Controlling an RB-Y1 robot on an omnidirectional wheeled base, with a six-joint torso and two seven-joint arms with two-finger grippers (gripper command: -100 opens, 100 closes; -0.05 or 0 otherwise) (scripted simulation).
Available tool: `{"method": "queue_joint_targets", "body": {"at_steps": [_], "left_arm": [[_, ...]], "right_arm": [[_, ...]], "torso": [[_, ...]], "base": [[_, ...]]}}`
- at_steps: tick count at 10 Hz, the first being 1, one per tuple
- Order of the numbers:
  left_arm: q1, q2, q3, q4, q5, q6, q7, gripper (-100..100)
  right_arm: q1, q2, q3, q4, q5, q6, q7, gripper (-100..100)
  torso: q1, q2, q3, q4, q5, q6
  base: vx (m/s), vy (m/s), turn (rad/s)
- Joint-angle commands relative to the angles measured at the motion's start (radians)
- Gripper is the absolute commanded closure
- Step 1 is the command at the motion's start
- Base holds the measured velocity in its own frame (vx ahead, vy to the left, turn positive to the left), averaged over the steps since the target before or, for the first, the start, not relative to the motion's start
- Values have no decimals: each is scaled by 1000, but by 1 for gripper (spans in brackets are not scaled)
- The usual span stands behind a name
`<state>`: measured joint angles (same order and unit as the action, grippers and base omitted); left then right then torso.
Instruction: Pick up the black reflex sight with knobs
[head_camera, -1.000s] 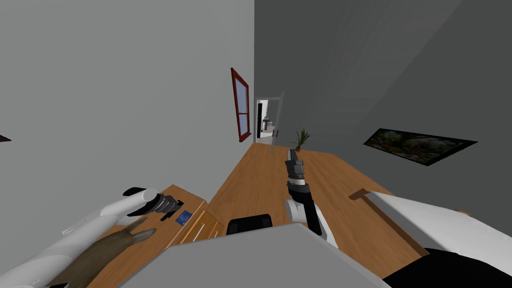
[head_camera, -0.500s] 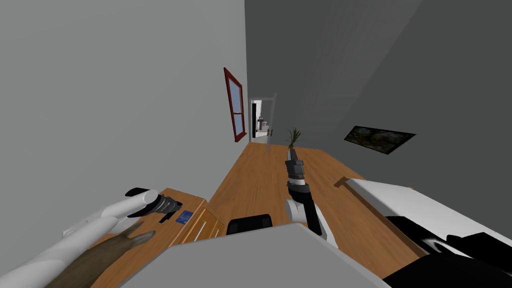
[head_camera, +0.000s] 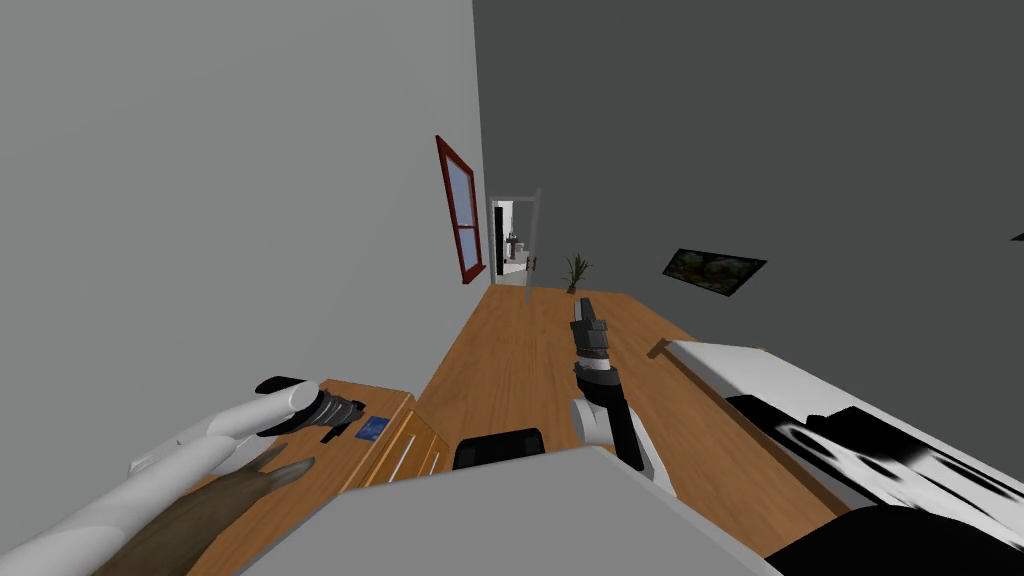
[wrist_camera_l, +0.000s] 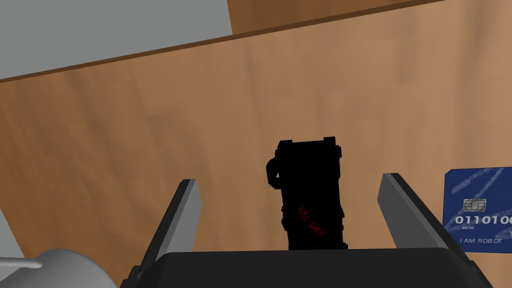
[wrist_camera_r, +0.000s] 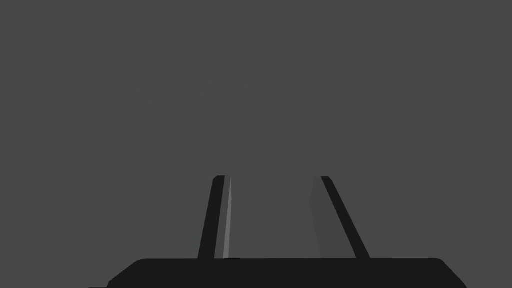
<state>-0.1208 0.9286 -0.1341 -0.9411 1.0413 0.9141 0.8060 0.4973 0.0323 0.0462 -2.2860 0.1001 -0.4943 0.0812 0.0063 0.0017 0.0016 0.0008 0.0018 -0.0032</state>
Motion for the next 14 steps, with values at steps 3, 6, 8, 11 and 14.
{"method": "queue_joint_targets", "body": {"at_steps": [3, 6, 8, 11, 14], "left_arm": [[15, 6, -21, -24, -11, -17, 99, -100], [30, 11, -41, -48, -21, -33, 182, -100], [29, 10, -40, -47, -21, -33, 170, 100], [29, 10, -40, -48, -20, -32, 170, 100], [15, 6, -21, -24, -11, -17, 120, 100]], "right_arm": [[0, 0, 0, 0, 0, 0, 0, 0], [0, 0, 0, 0, 0, 0, 0, 0], [0, 0, 0, 0, 0, 0, 0, 0], [0, 0, 0, 0, 0, 0, 0, 0], [0, 0, 0, 0, 0, 0, 0, 0]], "torso": [[1, 2, 1, 0, 0, 0], [1, 2, 1, 0, 0, 0], [-1, -3, -2, -1, 0, 0], [-1, -6, -4, -2, 0, 0], [-1, -6, -4, -2, 0, 0]], "base": [[-90, 48, -165], [-100, 36, -174], [-11, 4, 6], [0, 0, 0], [42, -10, 111]]}}
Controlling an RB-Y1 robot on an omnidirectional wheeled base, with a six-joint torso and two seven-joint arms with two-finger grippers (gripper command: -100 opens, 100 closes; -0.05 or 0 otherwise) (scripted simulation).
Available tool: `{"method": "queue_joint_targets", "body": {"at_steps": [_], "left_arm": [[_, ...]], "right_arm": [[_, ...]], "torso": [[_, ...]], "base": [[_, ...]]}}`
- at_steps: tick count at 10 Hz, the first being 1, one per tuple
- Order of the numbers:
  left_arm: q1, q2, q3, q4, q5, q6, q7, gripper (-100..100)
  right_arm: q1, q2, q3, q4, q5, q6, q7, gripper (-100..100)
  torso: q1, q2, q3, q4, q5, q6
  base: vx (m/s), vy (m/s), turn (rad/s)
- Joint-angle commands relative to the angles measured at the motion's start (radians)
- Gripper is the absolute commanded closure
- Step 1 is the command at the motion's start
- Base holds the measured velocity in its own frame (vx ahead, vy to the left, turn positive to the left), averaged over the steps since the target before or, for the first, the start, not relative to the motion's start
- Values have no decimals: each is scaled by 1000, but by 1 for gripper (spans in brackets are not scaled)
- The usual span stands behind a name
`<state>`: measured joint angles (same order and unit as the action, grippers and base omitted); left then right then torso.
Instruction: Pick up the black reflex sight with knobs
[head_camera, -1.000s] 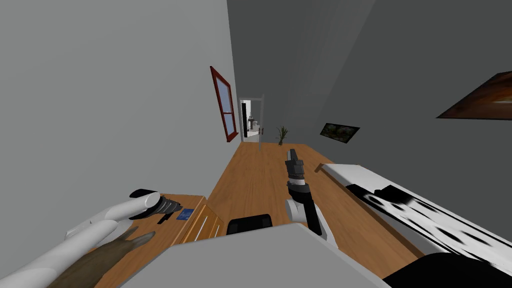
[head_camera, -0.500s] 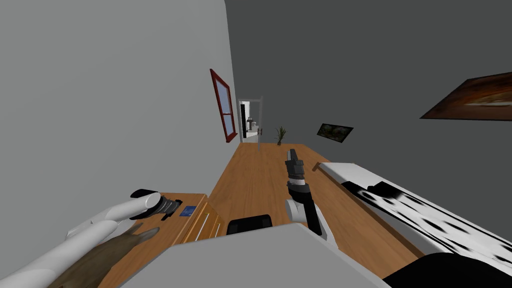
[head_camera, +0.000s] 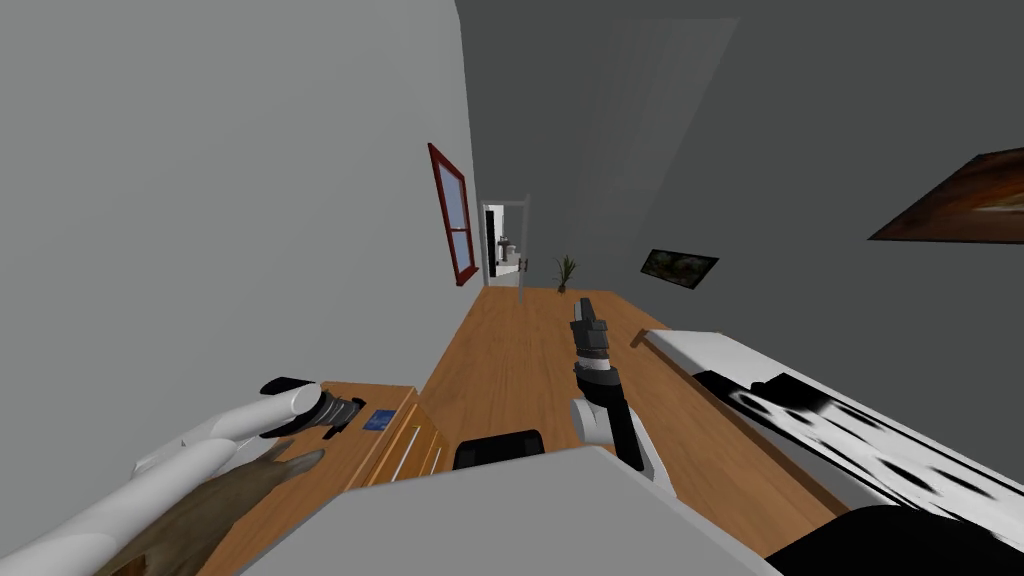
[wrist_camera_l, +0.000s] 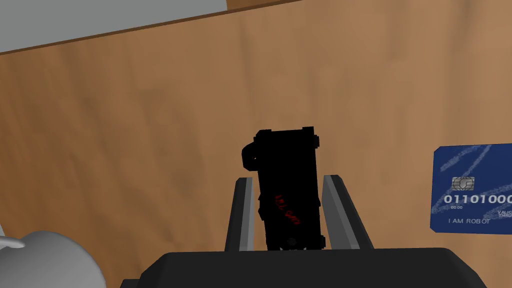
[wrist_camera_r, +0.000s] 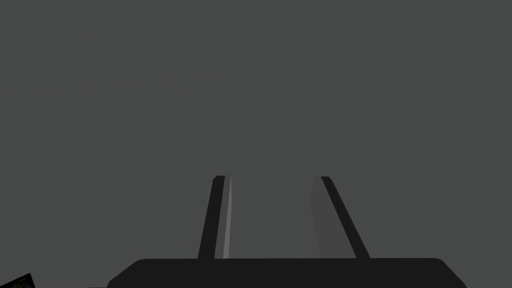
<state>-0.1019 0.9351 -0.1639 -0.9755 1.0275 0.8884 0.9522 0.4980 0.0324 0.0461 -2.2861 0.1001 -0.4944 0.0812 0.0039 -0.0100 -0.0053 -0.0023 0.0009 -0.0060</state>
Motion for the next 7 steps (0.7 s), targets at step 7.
{"method": "queue_joint_targets", "body": {"at_steps": [7], "left_arm": [[-32, -11, 49, 58, 24, 42, -212, 100]], "right_arm": [[0, 0, 0, 0, 0, 0, 0, 0]], "torso": [[-1, -1, -1, 0, 1, 3]], "base": [[116, -54, 183]]}}
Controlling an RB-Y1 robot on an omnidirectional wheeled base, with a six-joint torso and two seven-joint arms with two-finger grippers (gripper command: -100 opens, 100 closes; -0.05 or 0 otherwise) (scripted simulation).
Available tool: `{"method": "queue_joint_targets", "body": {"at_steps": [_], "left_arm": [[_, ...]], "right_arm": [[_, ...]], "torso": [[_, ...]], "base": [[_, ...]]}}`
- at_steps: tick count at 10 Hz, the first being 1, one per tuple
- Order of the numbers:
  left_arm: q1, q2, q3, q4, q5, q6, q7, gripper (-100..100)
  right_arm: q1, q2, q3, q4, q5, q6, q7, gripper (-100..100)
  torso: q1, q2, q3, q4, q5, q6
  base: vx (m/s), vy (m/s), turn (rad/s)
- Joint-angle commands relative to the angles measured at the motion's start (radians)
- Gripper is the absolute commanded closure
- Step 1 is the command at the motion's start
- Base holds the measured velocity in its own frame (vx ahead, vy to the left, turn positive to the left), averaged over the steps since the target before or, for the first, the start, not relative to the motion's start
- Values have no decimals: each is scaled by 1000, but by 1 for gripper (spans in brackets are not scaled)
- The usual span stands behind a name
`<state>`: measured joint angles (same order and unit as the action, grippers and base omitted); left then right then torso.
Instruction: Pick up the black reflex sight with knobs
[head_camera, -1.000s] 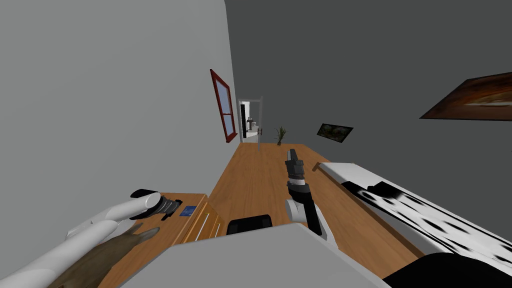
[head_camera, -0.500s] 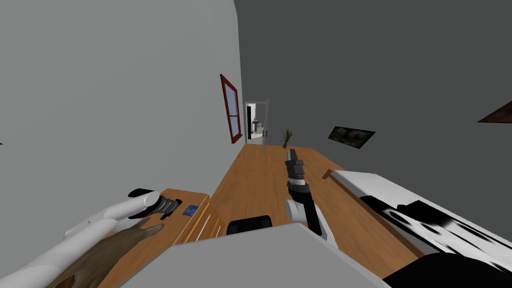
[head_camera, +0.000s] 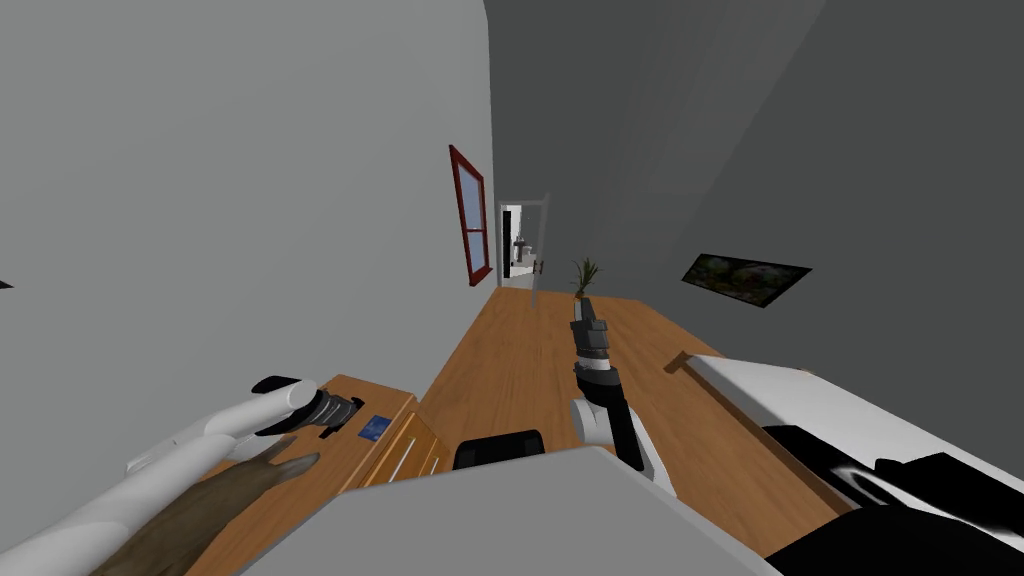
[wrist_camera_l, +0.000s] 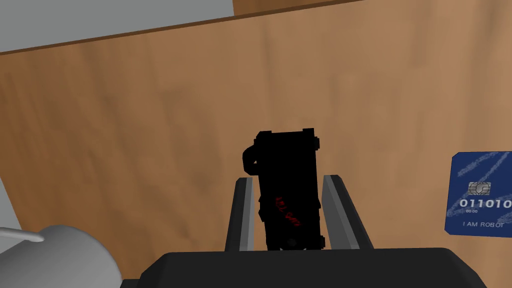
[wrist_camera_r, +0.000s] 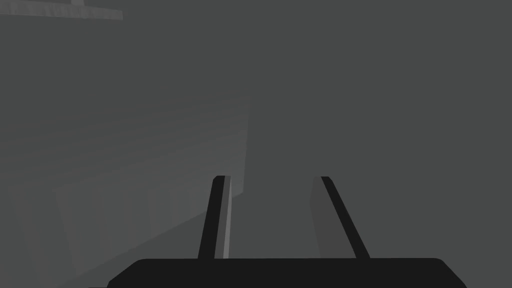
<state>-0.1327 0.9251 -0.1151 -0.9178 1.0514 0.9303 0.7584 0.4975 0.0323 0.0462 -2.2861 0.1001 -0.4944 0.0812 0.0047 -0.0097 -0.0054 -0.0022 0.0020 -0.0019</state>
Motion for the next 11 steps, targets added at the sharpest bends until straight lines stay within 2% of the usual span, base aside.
{"method": "queue_joint_targets", "body": {"at_steps": [1, 3, 4, 6, 7, 9, 10, 11], "left_arm": [[-16, -6, 21, 24, 11, 16, -50, 100], [-16, -6, 21, 24, 11, 16, -101, 100], [-30, -11, 41, 48, 21, 32, -134, 100], [-30, -11, 41, 48, 21, 32, -184, 100], [-45, -16, 61, 71, 32, 49, -217, 100], [-45, -16, 61, 71, 32, 49, -266, 100], [-59, -21, 81, 95, 42, 65, -301, 100], [-59, -21, 81, 95, 42, 65, -328, 100]], "right_arm": [[0, 0, 0, 0, 0, 0, 0, 0], [0, 0, 0, 0, 0, 0, 0, 0], [0, 0, 0, 0, 0, 0, 0, 0], [0, 0, 0, 0, 0, 0, 0, 0], [0, 0, 0, 0, 0, 0, 0, 0], [0, 0, 0, 0, 0, 0, 0, 0], [0, 0, 0, 0, 0, 0, 0, 0], [0, 0, 0, 0, 0, 0, 0, 0]], "torso": [[0, 0, 0, 0, 0, 0], [-1, -2, -1, -1, 0, -1], [0, 0, 0, 0, 0, 1], [-2, -2, -1, -1, 0, -1], [-1, 0, 0, 0, 0, 1], [-3, -2, -2, -1, -1, -1], [0, 0, 0, 0, 0, 1], [-2, -1, -1, -1, 0, -2]], "base": [[110, -38, 309], [79, -46, 107], [99, -45, 301], [84, -61, 109], [125, -83, 277], [75, -60, 123], [92, -66, 270], [111, -76, 232]]}}
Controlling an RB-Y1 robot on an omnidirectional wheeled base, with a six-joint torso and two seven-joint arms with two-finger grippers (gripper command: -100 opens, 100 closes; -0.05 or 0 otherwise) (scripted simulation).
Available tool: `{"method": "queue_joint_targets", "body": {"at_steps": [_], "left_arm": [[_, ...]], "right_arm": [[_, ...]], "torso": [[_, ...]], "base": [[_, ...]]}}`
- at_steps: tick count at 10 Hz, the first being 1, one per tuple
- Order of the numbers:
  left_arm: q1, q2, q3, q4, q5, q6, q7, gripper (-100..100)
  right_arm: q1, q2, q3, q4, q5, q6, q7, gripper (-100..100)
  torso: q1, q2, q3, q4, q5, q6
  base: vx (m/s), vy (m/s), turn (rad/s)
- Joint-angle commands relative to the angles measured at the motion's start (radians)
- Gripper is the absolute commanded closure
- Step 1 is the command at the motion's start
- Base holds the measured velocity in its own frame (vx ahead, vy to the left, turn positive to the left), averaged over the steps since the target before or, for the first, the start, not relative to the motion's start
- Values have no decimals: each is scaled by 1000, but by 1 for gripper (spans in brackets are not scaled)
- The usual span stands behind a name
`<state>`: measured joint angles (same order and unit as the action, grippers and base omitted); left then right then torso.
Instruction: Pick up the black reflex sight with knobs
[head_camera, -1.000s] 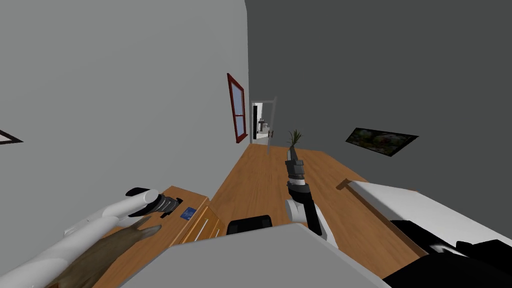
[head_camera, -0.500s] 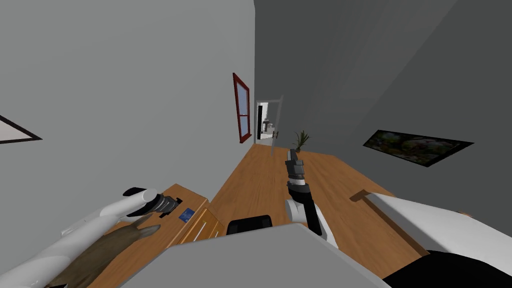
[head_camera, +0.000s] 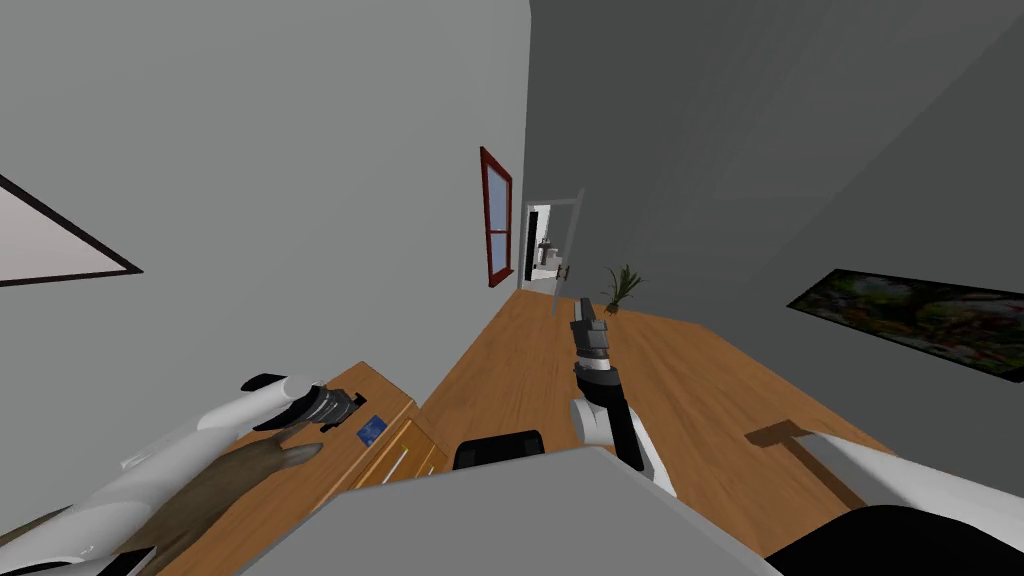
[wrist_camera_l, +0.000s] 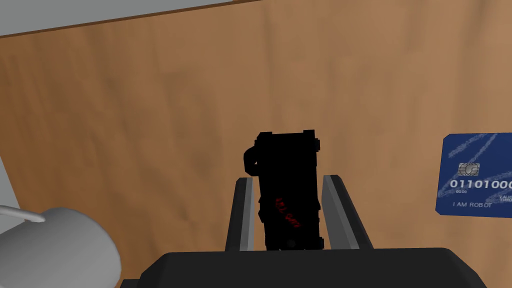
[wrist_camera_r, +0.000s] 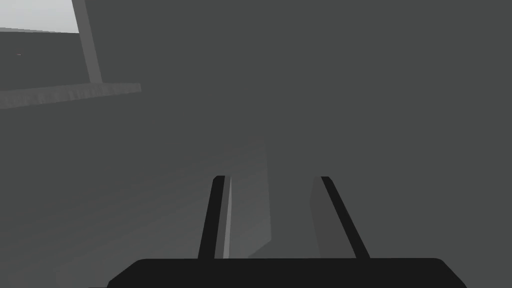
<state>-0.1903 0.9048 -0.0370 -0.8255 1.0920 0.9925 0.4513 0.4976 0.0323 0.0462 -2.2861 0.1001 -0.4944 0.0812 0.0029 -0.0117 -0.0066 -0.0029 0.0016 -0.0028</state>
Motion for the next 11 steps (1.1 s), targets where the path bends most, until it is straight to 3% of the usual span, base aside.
{"method": "queue_joint_targets", "body": {"at_steps": [1, 2, 4, 5, 7, 8, 9, 10, 11], "left_arm": [[-2, -1, 3, 3, 2, 3, -42, 100], [-16, -6, 23, 27, 12, 19, -75, 100], [-16, -6, 23, 27, 12, 19, -124, 100], [-30, -11, 43, 50, 23, 35, -155, 100], [-30, -11, 43, 50, 23, 35, -207, 100], [-45, -16, 63, 74, 33, 52, -238, 100], [-45, -16, 63, 74, 33, 52, -269, 100], [-45, -16, 63, 74, 33, 52, -290, 100], [-43, -15, 63, 76, 33, 51, -273, 100]], "right_arm": [[0, 0, 0, 0, 0, 0, 0, 0], [0, 0, 0, 0, 0, 0, 0, 0], [0, 0, 0, 0, 0, 0, 0, 0], [0, 0, 0, 0, 0, 0, 0, 0], [0, 0, 0, 0, 0, 0, 0, 0], [0, 0, 0, 0, 0, 0, 0, 0], [0, 0, 0, 0, 0, 0, 0, 0], [0, 0, 0, 0, 0, 0, 0, 0], [0, 0, 0, 0, 0, 0, 0, 0]], "torso": [[0, 0, 0, 0, 0, 0], [2, 2, 1, 1, 1, 2], [0, 0, 0, 0, 0, 0], [1, 2, 1, 1, 0, 2], [-1, 1, 1, 0, 0, 1], [2, 2, 1, 1, 0, 2], [1, 0, 0, 0, 0, -1], [0, 0, 0, 0, 0, 0], [1, 2, 1, 1, 0, 2]], "base": [[48, -32, 19], [94, -65, 304], [74, -68, 106], [82, -78, 313], [62, -67, 100], [93, -65, 260], [98, -95, 265], [39, -59, 20], [10, -18, -15]]}}
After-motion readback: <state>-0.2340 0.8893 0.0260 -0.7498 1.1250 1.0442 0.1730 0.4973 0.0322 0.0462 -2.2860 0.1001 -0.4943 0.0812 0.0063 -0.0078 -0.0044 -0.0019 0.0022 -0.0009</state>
